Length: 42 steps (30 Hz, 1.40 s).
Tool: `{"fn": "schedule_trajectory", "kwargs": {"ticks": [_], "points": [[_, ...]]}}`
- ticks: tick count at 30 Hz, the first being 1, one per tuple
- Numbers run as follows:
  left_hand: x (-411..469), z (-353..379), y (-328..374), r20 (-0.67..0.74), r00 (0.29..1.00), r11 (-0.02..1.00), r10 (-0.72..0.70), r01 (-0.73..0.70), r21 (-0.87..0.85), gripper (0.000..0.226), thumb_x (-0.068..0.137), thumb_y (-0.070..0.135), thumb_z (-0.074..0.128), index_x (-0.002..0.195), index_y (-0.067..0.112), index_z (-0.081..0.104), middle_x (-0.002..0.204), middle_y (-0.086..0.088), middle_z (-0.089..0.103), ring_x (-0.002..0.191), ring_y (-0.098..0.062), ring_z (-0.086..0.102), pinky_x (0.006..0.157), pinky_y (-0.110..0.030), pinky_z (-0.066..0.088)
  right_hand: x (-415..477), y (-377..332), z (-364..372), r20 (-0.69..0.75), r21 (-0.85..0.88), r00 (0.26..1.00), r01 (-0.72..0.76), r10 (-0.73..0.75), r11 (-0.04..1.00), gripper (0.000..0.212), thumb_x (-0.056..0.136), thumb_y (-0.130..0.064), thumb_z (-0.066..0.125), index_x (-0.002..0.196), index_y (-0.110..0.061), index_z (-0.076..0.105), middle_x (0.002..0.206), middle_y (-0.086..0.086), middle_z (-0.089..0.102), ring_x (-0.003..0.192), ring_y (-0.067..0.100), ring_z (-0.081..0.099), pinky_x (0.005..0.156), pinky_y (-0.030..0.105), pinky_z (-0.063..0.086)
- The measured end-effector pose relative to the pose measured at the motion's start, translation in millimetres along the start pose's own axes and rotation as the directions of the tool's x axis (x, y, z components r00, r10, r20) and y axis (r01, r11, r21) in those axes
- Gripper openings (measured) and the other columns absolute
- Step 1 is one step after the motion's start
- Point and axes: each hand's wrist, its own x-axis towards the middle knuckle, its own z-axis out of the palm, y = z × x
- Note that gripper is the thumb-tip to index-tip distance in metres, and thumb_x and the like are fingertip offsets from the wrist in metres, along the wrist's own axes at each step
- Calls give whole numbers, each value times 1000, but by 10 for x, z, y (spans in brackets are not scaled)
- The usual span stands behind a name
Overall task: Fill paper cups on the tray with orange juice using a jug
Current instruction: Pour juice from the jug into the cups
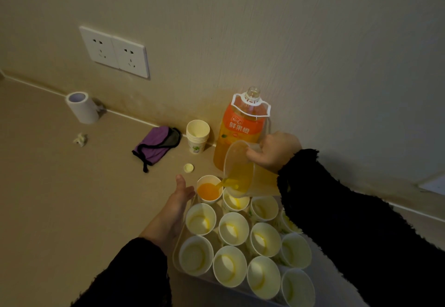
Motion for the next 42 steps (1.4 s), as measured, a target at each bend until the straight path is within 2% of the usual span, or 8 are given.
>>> {"fn": "schedule_trajectory", "kwargs": {"ticks": [15,18,21,25,31,37,42], "points": [[-85,36,21,35,999,1000,14,-14,-20,80,95,59,3,147,2,25,154,-7,28,143,-19,23,108,-34,20,41,7,39,13,45,1000,-2,1,999,50,93,-51,43,54,-21,40,49,-4,39,45,7,36,47,18,24],[-76,35,13,29,999,1000,16,-16,-23,81,94,60,4,148,3,24,155,-8,27,143,-20,22,110,-35,19,10,-7,7,-5,34,1000,6,-6,999,51,84,-61,31,53,-22,38,47,-5,37,44,7,35,46,18,22],[-45,-1,-19,11,1000,999,14,-14,-38,82,93,62,5,149,5,24,155,-8,27,143,-20,21,112,-37,18,-32,-29,-69,2,52,1000,11,-11,999,43,75,-58,24,52,-22,34,47,-6,34,43,5,32,45,16,18],[-58,-11,-37,-1,1000,999,19,-19,-36,81,93,63,5,149,8,24,154,-7,29,144,-20,21,113,-38,16,-33,7,-77,15,49,1000,-11,11,999,54,93,-55,36,52,-20,37,48,-4,36,45,7,34,46,19,21],[-40,-40,-81,-24,999,1000,23,-23,-20,80,91,65,3,150,15,24,153,-8,31,145,-22,16,115,-44,8,-10,45,-38,4,-1,999,-44,44,999,55,94,-52,38,51,-18,41,48,-2,37,45,10,36,46,22,23],[-45,-95,-153,-41,999,1000,25,-25,-4,80,90,67,4,149,17,26,153,-10,30,145,-23,17,115,-45,5,-58,105,-48,-16,26,999,-45,46,999,61,92,-57,36,58,-11,57,48,1,41,49,16,43,49,25,32],[-79,-214,-268,-51,999,1000,17,-16,4,83,87,70,3,149,21,27,154,-10,29,146,-26,14,116,-46,1,-172,52,-173,-20,67,1000,-12,13,998,57,92,-52,41,50,-14,45,46,1,34,47,15,36,46,25,25]]}}
